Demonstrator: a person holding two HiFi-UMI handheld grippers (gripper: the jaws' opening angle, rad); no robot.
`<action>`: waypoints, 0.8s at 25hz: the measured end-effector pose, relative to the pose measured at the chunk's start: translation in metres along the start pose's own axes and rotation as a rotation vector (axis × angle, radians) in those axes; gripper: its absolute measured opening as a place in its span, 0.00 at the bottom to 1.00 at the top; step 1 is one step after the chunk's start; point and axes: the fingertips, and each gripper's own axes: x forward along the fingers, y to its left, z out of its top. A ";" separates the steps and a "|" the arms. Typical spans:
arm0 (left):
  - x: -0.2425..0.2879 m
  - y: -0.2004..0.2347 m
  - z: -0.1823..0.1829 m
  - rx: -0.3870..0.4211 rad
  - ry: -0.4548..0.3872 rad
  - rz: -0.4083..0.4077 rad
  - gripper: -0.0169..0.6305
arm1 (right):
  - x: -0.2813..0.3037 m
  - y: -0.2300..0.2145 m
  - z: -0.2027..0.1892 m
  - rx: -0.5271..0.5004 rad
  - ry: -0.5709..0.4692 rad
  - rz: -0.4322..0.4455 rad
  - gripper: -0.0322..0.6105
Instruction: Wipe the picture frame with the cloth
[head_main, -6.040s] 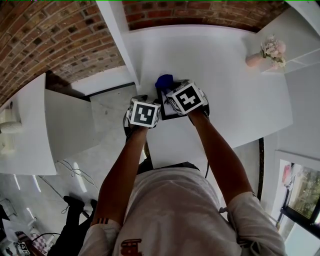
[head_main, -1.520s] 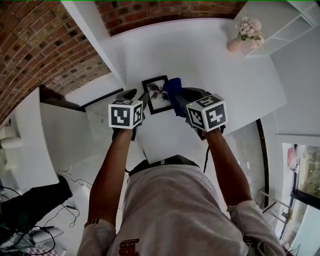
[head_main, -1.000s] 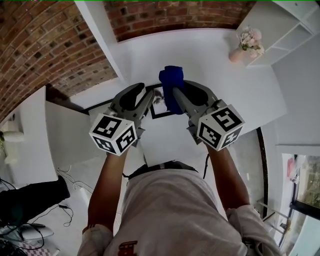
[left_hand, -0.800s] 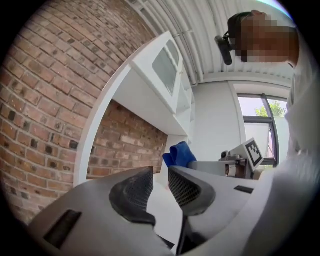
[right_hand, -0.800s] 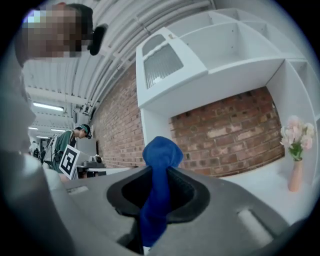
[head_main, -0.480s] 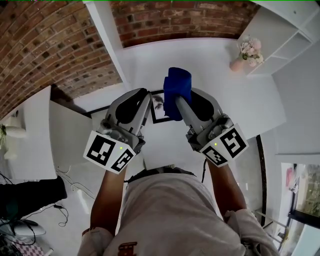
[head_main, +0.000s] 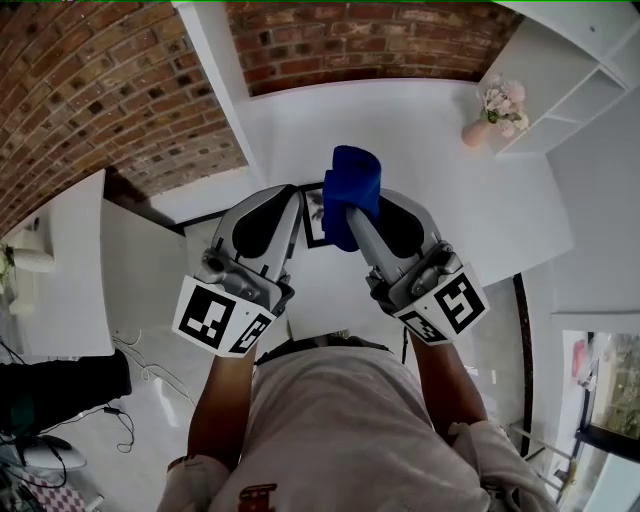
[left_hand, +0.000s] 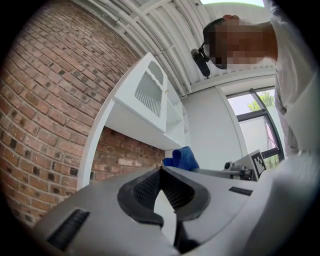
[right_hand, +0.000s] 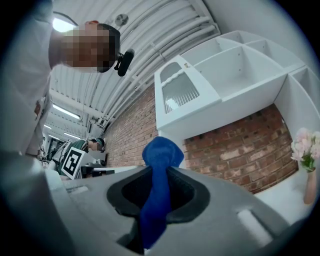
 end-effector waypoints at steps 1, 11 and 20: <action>0.000 -0.002 0.001 0.002 -0.006 -0.005 0.03 | 0.000 0.000 0.000 -0.001 -0.002 0.001 0.17; 0.002 -0.004 0.002 -0.007 -0.012 -0.025 0.03 | 0.000 0.002 0.005 -0.023 -0.012 0.013 0.16; 0.003 -0.003 0.001 -0.014 -0.009 -0.036 0.03 | -0.003 -0.002 0.006 -0.030 -0.014 -0.007 0.16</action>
